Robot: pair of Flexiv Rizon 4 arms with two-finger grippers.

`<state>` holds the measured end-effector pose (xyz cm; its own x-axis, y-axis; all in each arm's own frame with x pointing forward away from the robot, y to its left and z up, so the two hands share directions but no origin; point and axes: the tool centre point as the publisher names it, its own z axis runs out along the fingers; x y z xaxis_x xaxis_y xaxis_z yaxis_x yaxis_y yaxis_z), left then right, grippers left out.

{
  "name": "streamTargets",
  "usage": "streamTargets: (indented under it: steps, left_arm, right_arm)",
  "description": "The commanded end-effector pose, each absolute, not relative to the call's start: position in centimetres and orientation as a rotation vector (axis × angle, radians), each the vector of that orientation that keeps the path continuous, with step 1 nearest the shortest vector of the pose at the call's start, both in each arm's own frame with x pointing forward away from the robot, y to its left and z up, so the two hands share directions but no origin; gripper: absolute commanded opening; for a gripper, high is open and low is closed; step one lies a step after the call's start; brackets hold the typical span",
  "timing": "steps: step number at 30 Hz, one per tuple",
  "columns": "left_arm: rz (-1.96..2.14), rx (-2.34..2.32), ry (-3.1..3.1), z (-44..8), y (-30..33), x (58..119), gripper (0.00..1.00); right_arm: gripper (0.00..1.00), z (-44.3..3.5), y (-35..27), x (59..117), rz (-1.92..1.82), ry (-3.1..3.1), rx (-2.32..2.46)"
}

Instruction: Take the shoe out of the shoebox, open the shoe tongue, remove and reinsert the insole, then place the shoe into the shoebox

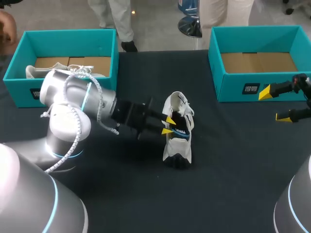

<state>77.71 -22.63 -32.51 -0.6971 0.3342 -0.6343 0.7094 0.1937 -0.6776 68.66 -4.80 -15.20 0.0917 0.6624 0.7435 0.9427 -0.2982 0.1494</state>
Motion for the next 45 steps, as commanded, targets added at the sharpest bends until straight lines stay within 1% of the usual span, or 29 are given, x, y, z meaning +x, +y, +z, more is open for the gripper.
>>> streamTargets:
  steps: [1,3,7,12,31,39,45]
  left_arm:
    - [-1.502,0.998,2.123,-31.9,-22.3,77.7,0.05]
    - [-1.503,1.006,2.123,-31.8,-22.2,77.6,0.00]
    - [-1.512,1.051,2.143,-31.7,-22.2,77.6,0.00]
    - [-1.488,1.220,2.180,-31.4,-22.0,77.4,0.00]
    - [-1.264,1.795,2.211,-31.3,-20.6,76.9,0.00]
    - [-1.109,2.023,2.182,-31.5,-20.4,77.0,0.00]
    - [-1.042,2.047,2.169,-31.4,-20.1,77.3,0.00]
  right_arm:
    - [1.00,-15.2,-4.8,68.4,-1.049,-1.579,-2.015]
    - [1.00,-15.2,-4.8,68.4,-1.049,-1.579,-2.015]
    - [1.00,-15.2,-4.8,68.4,-1.049,-1.579,-2.015]
    - [1.00,-15.2,-4.8,68.4,-1.049,-1.579,-2.015]
    - [1.00,-15.2,-4.8,68.4,-1.049,-1.579,-2.015]
    - [1.00,-15.2,-4.8,68.4,-1.049,-1.579,-2.015]
    - [1.00,-15.2,-4.8,68.4,-1.049,-1.579,-2.015]
